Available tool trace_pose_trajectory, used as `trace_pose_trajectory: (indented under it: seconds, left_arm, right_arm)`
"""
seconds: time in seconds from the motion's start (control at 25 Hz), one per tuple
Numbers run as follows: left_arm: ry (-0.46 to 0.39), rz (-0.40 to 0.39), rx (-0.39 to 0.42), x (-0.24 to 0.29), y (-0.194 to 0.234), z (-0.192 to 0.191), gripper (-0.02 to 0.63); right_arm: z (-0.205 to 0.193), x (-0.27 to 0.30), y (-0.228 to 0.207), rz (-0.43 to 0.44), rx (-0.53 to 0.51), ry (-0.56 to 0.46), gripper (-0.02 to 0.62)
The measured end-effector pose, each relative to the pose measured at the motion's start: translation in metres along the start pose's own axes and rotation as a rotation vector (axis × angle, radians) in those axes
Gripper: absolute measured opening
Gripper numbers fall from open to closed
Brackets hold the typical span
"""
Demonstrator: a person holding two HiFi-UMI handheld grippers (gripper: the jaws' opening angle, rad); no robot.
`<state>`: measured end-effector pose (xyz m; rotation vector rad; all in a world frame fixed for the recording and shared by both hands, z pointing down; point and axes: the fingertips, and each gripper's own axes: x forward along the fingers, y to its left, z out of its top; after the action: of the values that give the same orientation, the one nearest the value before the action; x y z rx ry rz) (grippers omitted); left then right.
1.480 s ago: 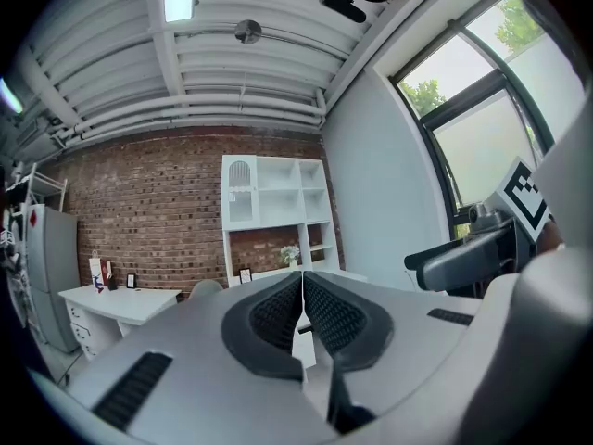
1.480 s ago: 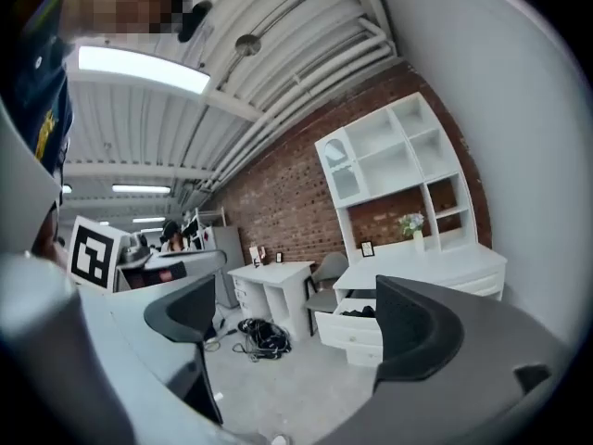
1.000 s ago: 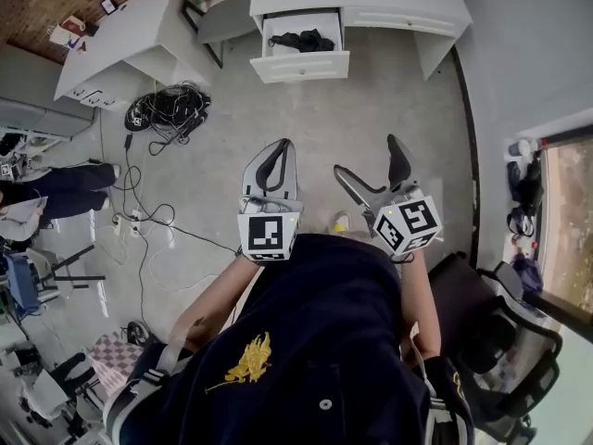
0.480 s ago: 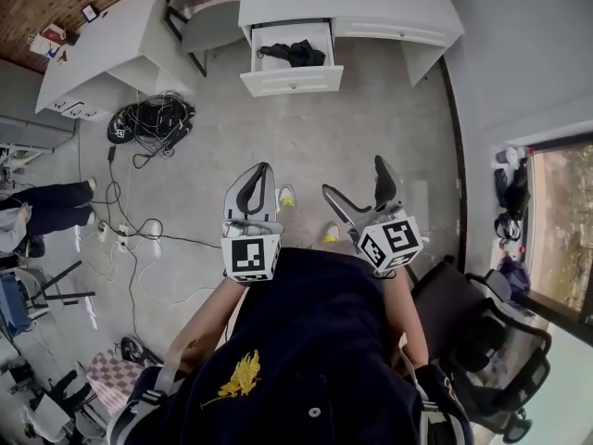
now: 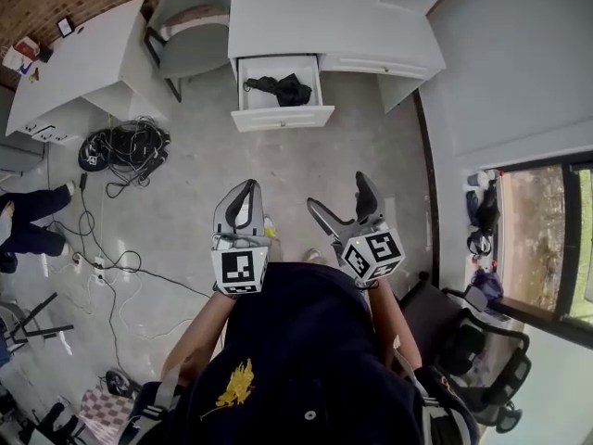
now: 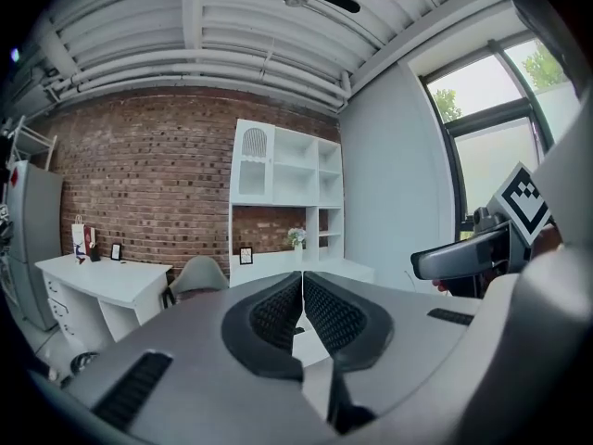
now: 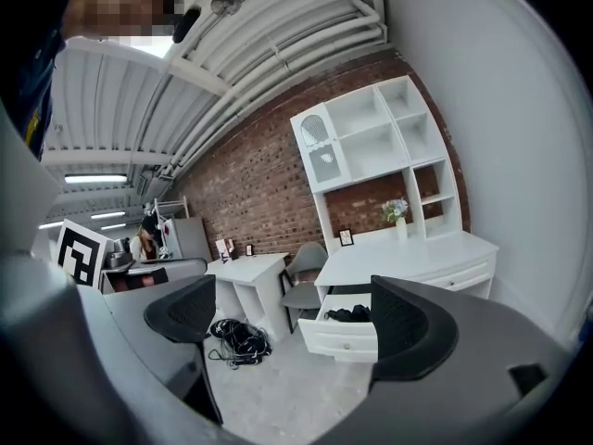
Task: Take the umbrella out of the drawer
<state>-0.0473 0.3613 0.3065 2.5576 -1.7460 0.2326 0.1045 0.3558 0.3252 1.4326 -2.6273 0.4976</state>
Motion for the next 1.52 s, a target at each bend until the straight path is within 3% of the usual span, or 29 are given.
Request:
trace_pose_trajectory:
  seconds: [0.2, 0.44, 0.68, 0.88, 1.2, 1.36, 1.52]
  left_arm:
    - [-0.011, -0.079, -0.011, 0.028, 0.032, -0.002, 0.020]
    - [0.042, -0.156, -0.037, 0.040, 0.059, -0.014, 0.021]
    - [0.035, -0.170, -0.032, 0.066, 0.084, -0.016, 0.020]
    - [0.055, -0.130, -0.032, 0.081, 0.109, -0.028, 0.020]
    - [0.076, -0.046, 0.014, 0.112, 0.126, -0.030, 0.021]
    - [0.074, 0.050, 0.052, 0.130, 0.150, -0.021, 0.020]
    - [0.079, 0.153, 0.038, 0.149, 0.172, -0.005, 0.021]
  right_arm:
    - [0.019, 0.045, -0.009, -0.062, -0.116, 0.035, 0.526]
    - [0.039, 0.060, -0.012, -0.132, -0.092, 0.032, 0.526]
    - [0.039, 0.066, -0.020, -0.180, -0.083, 0.074, 0.525]
    - [0.027, 0.075, -0.026, -0.185, -0.078, 0.103, 0.526]
    - [0.029, 0.126, -0.060, -0.109, -0.064, 0.094, 0.525]
    - [0.032, 0.169, -0.075, -0.037, -0.059, 0.098, 0.525]
    - [0.050, 0.222, -0.086, 0.058, -0.082, 0.115, 0.525]
